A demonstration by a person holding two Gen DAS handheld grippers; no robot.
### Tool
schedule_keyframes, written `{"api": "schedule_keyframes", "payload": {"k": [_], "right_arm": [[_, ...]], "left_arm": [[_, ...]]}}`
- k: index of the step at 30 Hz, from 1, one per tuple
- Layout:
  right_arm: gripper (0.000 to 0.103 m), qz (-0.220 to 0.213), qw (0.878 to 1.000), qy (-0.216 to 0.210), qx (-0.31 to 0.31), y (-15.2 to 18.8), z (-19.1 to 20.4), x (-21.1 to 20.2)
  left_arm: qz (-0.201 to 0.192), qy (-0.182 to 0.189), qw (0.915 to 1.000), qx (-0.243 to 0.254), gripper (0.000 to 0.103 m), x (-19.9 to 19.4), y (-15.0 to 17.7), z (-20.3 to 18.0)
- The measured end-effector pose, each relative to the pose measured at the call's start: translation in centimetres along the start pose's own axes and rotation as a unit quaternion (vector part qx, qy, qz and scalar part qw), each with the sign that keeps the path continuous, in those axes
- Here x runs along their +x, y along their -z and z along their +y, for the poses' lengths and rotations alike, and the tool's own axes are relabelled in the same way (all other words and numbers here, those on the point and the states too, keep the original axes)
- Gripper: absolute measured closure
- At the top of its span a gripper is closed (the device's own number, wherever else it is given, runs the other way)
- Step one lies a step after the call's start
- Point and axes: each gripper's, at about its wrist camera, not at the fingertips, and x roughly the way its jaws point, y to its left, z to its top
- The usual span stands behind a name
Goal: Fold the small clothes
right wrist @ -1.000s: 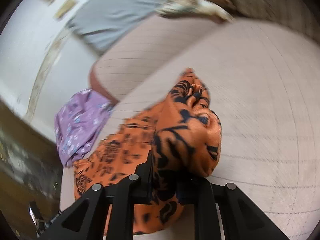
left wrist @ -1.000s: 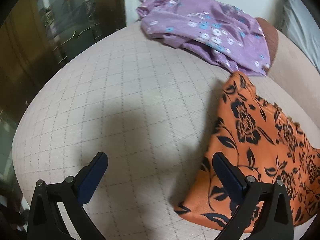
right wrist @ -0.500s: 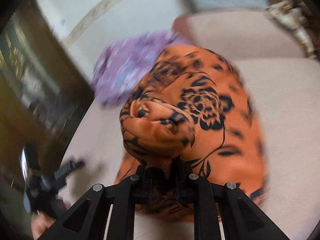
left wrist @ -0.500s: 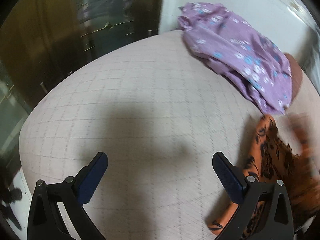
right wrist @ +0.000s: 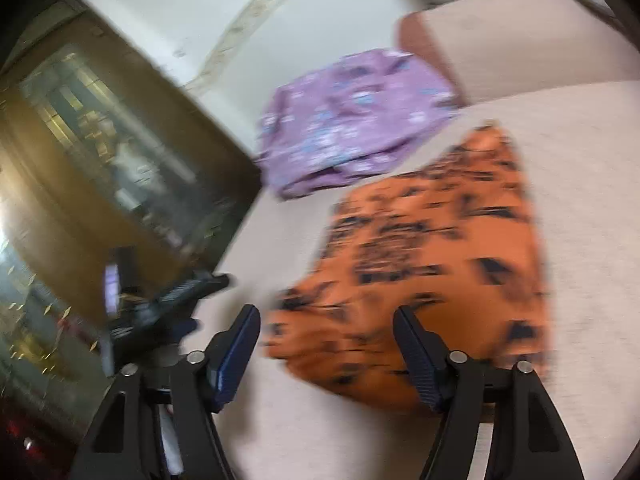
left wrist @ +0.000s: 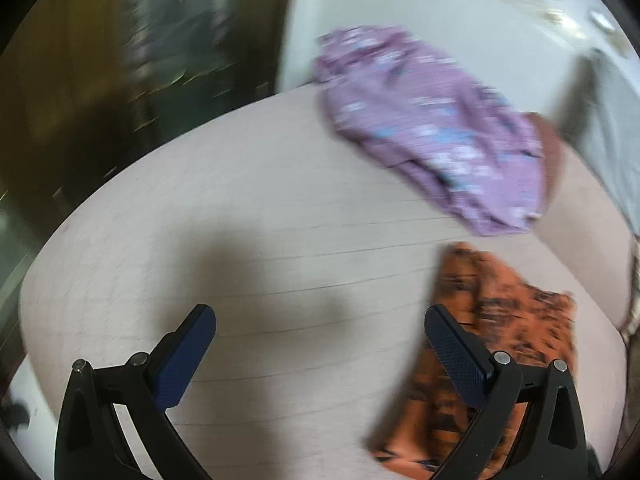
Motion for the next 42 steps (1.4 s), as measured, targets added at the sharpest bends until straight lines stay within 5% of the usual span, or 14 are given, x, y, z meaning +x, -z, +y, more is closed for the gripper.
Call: {"api": "schedule_keyframes", "payload": {"k": [3,5,7,9,11,21,25,29,36,42], "right_arm": [[0.065,-0.003,0.998,0.051,0.029,-0.2,-2.8,-0.3],[0.073,0.012,0.996,0.073,0.041,0.3,-4.9,0.3],[0.077,0.027,0.995,0.088,0.033,0.4,-5.3,1.0],[0.077,0.024,0.995,0.098,0.013,0.4,-4.9,1.0],[0.077,0.035,0.994,0.103,-0.007,-0.1,-4.2,1.2],[0.077,0.015,0.990,0.141,-0.008,-6.3,-5.3,1.5],[0.076,0.070,0.983,0.167,0.002,-7.2,-7.9,6.1],[0.075,0.090,0.975,0.196,-0.048,-7.8,-6.3,7.4],[0.073,0.084,0.987,0.124,-0.058,-10.3,-2.1,9.1],[0.073,0.149,0.979,0.136,-0.043,-9.1,-2.0,16.3]], "left_arm": [[-0.030,0.045,0.9969,0.058,0.000,-1.6,1.0,-3.6],[-0.032,0.050,0.9936,0.097,0.000,-1.6,1.9,-5.8],[-0.018,0.011,0.9883,0.151,0.000,-0.5,3.1,-7.9],[0.019,-0.093,0.9682,0.231,0.000,2.7,4.9,-9.8],[0.034,-0.131,0.9559,0.260,0.000,4.3,5.6,-9.9],[0.075,-0.073,0.9713,0.214,0.000,4.6,3.9,-7.5],[0.092,-0.057,0.9732,0.203,0.000,4.9,4.1,-6.9],[0.105,-0.042,0.9743,0.195,0.000,5.2,3.9,-6.4],[0.110,-0.033,0.9743,0.194,0.000,5.2,3.9,-6.1],[0.114,-0.031,0.9731,0.198,0.000,5.6,3.8,-5.8]]}}
